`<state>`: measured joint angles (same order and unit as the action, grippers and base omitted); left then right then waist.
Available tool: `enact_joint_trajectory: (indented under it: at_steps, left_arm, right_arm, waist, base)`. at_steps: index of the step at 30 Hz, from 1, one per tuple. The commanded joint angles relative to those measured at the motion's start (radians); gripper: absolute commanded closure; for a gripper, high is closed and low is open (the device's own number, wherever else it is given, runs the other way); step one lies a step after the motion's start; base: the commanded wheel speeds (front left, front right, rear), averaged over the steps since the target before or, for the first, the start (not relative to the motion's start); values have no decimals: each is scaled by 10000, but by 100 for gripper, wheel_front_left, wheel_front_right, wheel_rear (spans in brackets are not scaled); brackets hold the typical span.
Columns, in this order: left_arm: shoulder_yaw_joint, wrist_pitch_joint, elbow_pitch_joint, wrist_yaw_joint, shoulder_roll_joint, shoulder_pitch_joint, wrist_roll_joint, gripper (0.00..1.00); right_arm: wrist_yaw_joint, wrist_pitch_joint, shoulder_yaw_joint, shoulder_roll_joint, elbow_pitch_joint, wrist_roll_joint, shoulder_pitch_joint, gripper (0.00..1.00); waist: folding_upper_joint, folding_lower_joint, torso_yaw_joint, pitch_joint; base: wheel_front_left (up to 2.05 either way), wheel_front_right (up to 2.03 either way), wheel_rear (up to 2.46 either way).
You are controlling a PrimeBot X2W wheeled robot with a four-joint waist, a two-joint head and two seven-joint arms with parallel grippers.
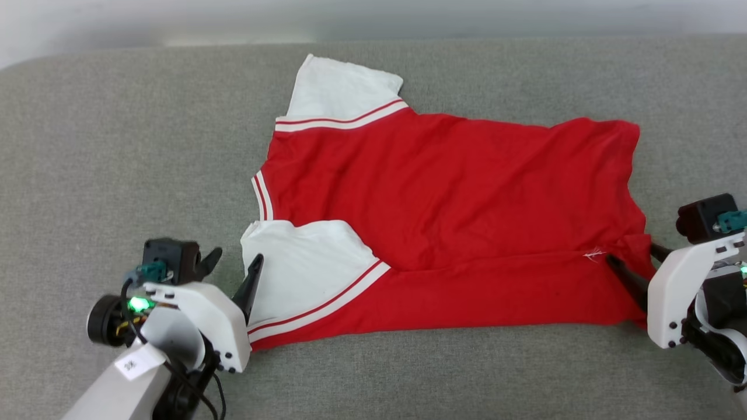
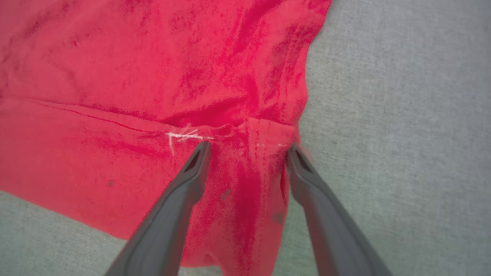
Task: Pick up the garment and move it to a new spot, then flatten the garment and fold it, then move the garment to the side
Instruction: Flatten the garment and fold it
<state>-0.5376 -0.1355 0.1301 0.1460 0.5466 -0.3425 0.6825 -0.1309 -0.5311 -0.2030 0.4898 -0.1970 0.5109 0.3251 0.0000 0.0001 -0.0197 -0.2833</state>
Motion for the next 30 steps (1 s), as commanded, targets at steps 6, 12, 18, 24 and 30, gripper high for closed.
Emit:
enact_joint_trajectory:
  at_steps: [6,12,18,24,30]
  left_arm:
    - [483,-65,-1164,1254,79,1196,206,0]
    - [315,-903,-2601,2342,545,2328,20,0]
    - [-85,-2052,-3476,2985,967,2998,-32,0]
    - [47,-1966,-3169,3068,785,2870,124,0]
    - [1,-1944,-2628,2825,599,2701,296,0]
  right_arm:
    - [2,-1073,1229,-797,578,-954,-826,0]
    - [3,-2175,2380,-1871,2190,-1507,-1850,0]
    - [4,-2874,3195,-2893,3802,-2057,-2705,0]
    - [4,-2979,3326,-3242,4222,-2174,-2927,0]
    - [4,-2903,3275,-3248,4333,-2196,-3000,0]
  waist:
    - [0,-1,81,618]
    - [0,-1,153,682]
    - [0,-1,256,299]
    - [0,-1,368,1]
    - [0,-1,438,-370]
  base:
    - [0,0,0]
    - [0,0,0]
    - [0,0,0]
    - [0,0,0]
    - [0,0,0]
